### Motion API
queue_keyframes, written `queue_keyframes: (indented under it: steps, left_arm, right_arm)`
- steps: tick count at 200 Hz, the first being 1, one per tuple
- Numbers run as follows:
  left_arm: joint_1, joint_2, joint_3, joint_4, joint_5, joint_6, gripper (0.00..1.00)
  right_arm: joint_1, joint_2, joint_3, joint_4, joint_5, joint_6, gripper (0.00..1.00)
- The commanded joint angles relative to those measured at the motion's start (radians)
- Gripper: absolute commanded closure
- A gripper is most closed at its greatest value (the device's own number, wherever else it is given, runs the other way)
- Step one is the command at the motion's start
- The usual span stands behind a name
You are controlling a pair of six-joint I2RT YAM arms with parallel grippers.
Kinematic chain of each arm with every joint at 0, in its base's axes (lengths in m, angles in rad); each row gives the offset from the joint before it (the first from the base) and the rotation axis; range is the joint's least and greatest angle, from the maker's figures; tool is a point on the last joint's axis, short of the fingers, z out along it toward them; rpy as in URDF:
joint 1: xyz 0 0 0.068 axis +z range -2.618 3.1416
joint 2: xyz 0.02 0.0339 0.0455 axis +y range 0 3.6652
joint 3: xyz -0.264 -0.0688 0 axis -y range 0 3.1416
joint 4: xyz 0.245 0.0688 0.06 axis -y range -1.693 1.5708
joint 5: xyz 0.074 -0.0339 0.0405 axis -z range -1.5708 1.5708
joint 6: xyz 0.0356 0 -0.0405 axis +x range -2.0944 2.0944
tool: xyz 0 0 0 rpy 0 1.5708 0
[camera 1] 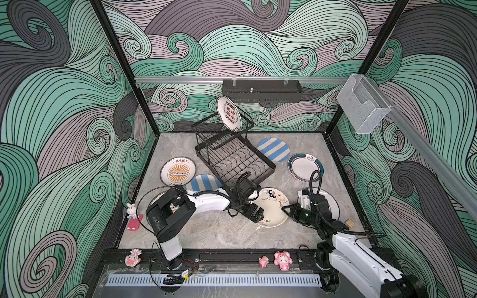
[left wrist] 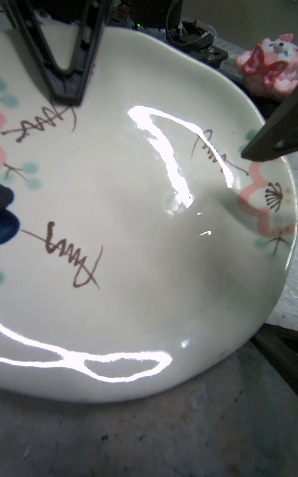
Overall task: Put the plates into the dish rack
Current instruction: 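Lift the floral plate upright with the right gripper while the left gripper draws back, then carry the upright floral plate to the rack and lower it into the slots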
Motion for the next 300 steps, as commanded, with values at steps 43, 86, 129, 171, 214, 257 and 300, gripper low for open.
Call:
queue_keyframes:
  steps: [43, 86, 129, 171, 214, 257, 300]
  left_arm:
    - [-0.022, -0.073, 0.109, -0.095, 0.047, -0.053, 0.02]
    - [0.014, -0.199, 0.088, -0.227, 0.047, -0.086, 0.01]
    - [0.155, -0.407, 0.039, -0.351, 0.113, -0.071, 0.01]
    - [0.324, -0.556, -0.036, -0.389, 0.136, -0.042, 0.01]
    - [0.466, -0.643, 0.005, -0.469, 0.149, 0.025, 0.01]
    - [0.630, -0.626, 0.051, -0.498, 0.211, 0.047, 0.01]
    - [0.685, -0.605, 0.058, -0.456, 0.219, 0.066, 0.01]
  right_arm:
    - [0.000, -0.047, 0.224, -0.341, 0.064, -0.169, 1.00]
    - [-0.007, 0.003, 0.438, -0.467, 0.134, -0.281, 1.00]
    - [-0.005, 0.079, 0.670, -0.561, 0.191, -0.391, 1.00]
    - [-0.003, 0.145, 0.826, -0.615, 0.187, -0.433, 1.00]
    - [0.011, 0.216, 0.999, -0.633, 0.191, -0.465, 1.00]
    - [0.140, 0.412, 1.311, -0.628, 0.309, -0.517, 1.00]
    - [0.313, 0.691, 1.725, -0.654, 0.578, -0.661, 1.00]
